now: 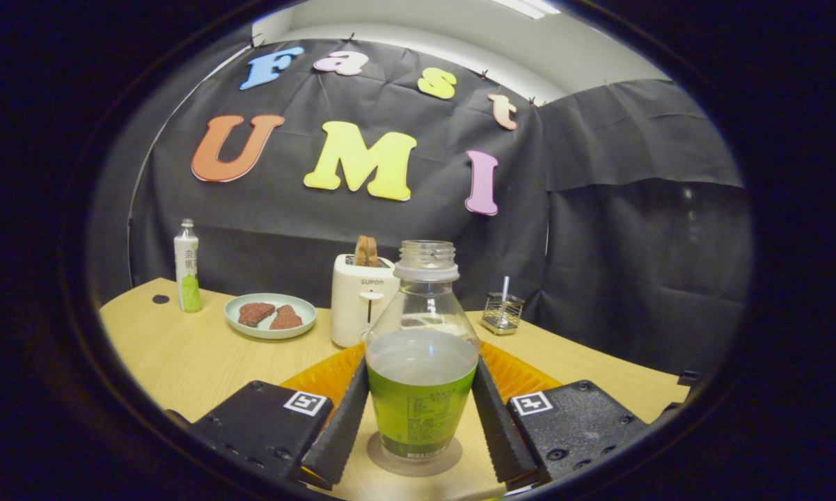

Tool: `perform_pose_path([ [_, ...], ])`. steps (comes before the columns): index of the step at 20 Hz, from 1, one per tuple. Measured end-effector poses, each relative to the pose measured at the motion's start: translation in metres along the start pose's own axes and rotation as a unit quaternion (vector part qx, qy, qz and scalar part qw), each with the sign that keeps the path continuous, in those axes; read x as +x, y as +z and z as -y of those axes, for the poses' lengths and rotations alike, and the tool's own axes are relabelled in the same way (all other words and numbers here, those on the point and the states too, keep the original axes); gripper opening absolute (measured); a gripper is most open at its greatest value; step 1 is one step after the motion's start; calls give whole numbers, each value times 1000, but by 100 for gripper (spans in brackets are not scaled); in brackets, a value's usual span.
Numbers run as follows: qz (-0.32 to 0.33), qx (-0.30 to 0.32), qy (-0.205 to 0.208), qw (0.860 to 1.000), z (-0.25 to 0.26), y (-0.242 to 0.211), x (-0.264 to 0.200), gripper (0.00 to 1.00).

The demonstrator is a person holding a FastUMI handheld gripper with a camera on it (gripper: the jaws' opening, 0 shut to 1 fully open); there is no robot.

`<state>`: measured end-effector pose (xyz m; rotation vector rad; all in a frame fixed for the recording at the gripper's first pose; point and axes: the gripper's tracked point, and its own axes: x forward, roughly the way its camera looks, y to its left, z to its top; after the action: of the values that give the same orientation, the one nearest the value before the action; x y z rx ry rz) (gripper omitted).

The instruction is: Take the bottle from table, then pour the juice into the cup, finally place the bottle on the coaster

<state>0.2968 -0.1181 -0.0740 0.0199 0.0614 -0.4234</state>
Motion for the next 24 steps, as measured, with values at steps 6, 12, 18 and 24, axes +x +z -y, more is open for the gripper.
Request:
perform_pose_path([
  [6,-14,40,6,999,9,-13,-2,83],
  [12,-1,31,24,999,6,5,-18,100],
  [18,14,21,72,997,-8,34,-57,100],
  [24,30,8,80,996,5,58,-109,100],
])
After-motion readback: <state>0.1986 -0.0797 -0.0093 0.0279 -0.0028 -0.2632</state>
